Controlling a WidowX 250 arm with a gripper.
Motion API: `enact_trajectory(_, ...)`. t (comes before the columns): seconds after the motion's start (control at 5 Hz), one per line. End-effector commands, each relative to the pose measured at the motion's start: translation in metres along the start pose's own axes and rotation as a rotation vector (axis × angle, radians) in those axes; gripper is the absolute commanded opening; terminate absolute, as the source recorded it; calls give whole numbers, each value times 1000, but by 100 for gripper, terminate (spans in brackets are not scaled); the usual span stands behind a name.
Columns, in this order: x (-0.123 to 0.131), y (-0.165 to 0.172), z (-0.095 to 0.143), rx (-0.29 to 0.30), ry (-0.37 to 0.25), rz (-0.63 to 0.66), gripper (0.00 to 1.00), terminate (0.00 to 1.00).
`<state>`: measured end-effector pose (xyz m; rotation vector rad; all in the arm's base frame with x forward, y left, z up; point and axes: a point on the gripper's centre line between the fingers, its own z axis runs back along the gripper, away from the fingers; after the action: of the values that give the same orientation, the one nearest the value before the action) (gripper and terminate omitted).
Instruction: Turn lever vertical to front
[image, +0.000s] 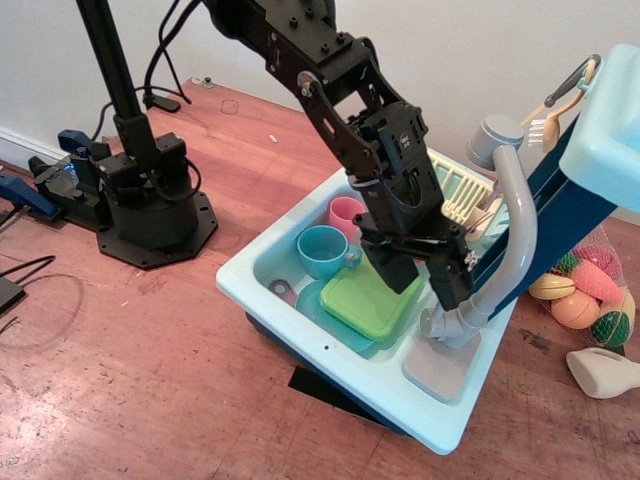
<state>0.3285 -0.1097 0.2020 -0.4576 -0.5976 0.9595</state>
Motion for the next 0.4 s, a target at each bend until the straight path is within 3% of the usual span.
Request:
enact_trajectory(0.0,2,-2,-3,95,110,7,100,0)
enact_trajectory(0.2,-5,3,-20,103,137,7,100,0)
